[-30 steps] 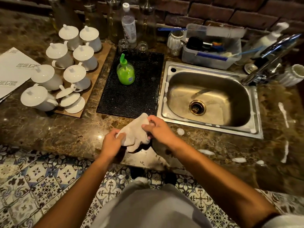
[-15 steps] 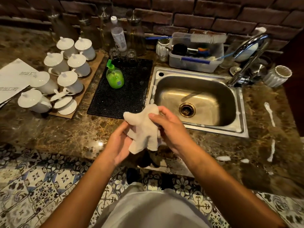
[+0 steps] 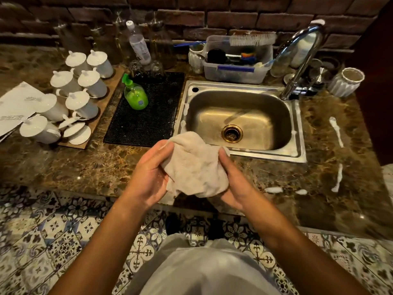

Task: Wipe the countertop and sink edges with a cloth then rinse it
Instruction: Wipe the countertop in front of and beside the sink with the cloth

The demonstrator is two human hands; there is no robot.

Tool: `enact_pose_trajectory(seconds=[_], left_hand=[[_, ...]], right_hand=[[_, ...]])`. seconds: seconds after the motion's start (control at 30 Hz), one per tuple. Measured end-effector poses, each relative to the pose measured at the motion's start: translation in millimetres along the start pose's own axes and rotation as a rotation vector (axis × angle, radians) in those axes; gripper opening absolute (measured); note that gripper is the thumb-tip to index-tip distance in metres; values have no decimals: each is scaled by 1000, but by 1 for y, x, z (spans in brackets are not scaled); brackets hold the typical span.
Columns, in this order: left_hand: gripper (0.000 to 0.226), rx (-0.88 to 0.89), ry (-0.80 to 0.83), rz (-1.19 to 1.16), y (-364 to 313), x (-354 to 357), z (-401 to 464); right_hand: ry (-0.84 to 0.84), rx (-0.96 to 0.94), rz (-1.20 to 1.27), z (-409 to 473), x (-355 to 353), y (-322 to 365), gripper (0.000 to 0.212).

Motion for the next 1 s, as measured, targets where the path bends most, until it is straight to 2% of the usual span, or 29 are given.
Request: enact_pose_trajectory(seconds=[0.07,0.1,0.27,0.4,0.5,0.63,0.83,1.0], left_hand=[[23,6,-49,109,4,-2,-4],[22,15,-77,158,5,-5,-6],[22,58,-117,360,5,-34,-18],[20,46,-130,347,4,-49,-26],[21,54,-104,287,2,-57,-34],[17,41,-26,209,0,-63,-44],[19,48,22,145,-5,-76,-50],[23,42,-28,173,-5,-95,-51]], right_hand=[[35,14,8,-2,-1,-6,68],[8,10,-14,-3,-1,-9,70],[-240,-53,-144,-4,0,-17,25],[-310,-1,-260,-9,8,-24,27],[-288,64,-284,-9,25,-37,31],[-259,85,-316,7,48,-55,55],[-144,148,-222,15,60,-73,62],[-102,134,-172,11,47,-77,53]])
Point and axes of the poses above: each hand's wrist, its own z-axis towards the middle knuckle, its own x-axis out of the palm, y = z × x, the point moved 2 cm from there along z, towards the middle knuckle, and after that the axes turned 6 degrees about x, right-handed, at the moved point
